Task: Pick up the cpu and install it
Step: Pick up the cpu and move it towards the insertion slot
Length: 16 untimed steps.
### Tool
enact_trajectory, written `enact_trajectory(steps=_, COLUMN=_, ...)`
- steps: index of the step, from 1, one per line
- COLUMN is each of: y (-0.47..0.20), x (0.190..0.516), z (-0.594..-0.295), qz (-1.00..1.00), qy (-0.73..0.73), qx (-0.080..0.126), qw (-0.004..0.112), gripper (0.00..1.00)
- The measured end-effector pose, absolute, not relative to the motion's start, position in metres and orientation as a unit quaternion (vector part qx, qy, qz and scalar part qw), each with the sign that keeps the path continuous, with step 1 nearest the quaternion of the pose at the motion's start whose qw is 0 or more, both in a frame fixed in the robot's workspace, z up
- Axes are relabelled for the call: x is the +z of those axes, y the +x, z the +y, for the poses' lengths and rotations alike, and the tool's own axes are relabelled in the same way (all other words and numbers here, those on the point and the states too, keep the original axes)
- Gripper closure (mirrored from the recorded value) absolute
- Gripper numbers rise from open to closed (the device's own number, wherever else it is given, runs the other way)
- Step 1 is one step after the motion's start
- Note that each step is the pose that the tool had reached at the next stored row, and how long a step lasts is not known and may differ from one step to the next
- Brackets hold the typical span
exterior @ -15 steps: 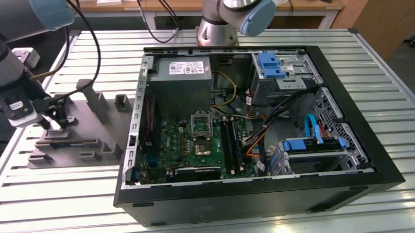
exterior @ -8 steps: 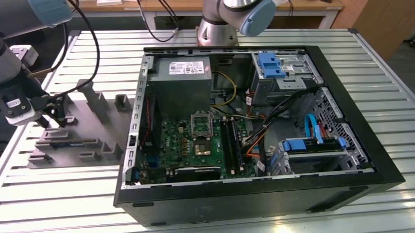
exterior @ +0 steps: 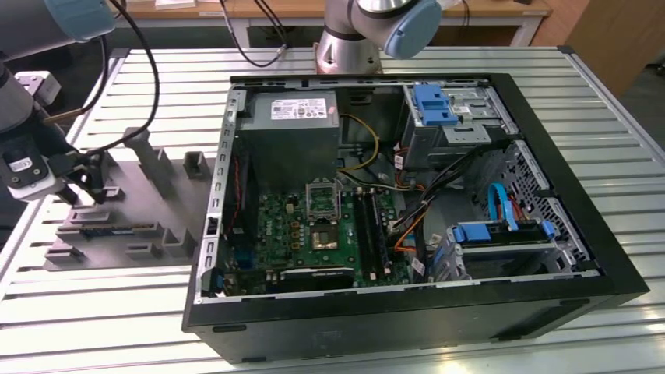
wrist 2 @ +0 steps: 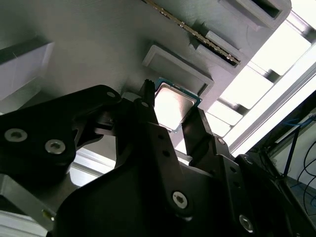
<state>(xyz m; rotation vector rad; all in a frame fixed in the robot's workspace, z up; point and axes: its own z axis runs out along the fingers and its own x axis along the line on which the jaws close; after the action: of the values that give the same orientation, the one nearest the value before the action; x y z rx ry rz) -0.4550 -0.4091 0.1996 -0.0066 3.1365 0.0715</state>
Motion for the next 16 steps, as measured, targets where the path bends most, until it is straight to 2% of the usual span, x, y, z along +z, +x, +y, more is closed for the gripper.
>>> enact_trajectory(steps=16, y=-0.4550, x=0.2062, z=-0.4091, qz=1.000, qy=-0.002, qx=0.023, qw=0.002, gripper=0.53)
